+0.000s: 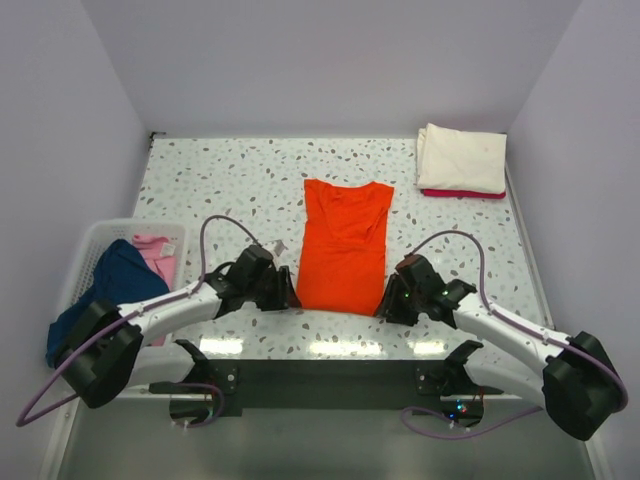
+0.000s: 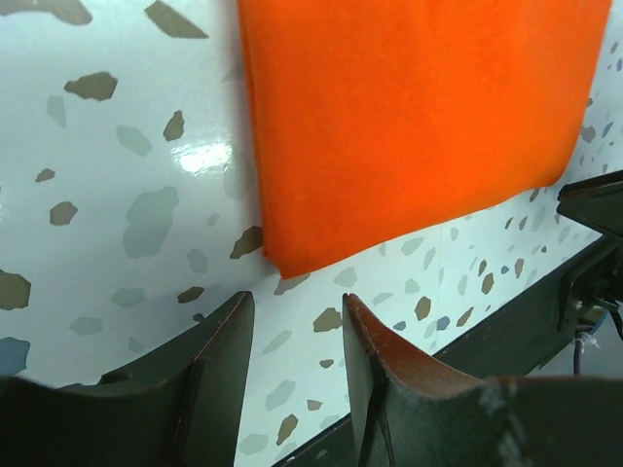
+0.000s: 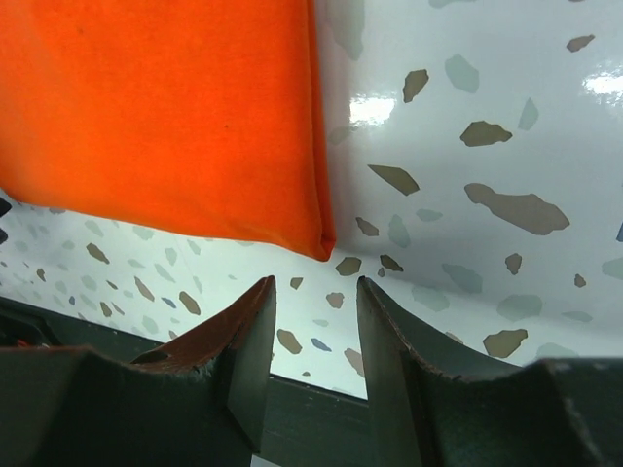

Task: Fold and stack the t-shirts
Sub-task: Fold the tshirt

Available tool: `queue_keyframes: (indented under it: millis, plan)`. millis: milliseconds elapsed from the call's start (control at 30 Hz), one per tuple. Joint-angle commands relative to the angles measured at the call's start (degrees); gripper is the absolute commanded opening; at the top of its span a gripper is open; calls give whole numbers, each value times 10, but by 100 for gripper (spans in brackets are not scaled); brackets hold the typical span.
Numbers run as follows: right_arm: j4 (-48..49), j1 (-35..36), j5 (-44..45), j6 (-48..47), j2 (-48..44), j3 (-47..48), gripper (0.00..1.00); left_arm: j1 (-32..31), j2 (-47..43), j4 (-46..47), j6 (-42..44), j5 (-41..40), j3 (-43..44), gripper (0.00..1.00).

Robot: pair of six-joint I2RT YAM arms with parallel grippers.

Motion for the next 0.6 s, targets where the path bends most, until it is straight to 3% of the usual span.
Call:
queue_keyframes:
  millis: [0, 567]
  plan:
    - [35, -7, -15, 24, -3, -14, 43, 10, 3, 33, -12, 15, -23, 46]
    - [107, -33, -9, 70, -24, -77, 40, 14, 42, 143, -41, 24, -84, 42]
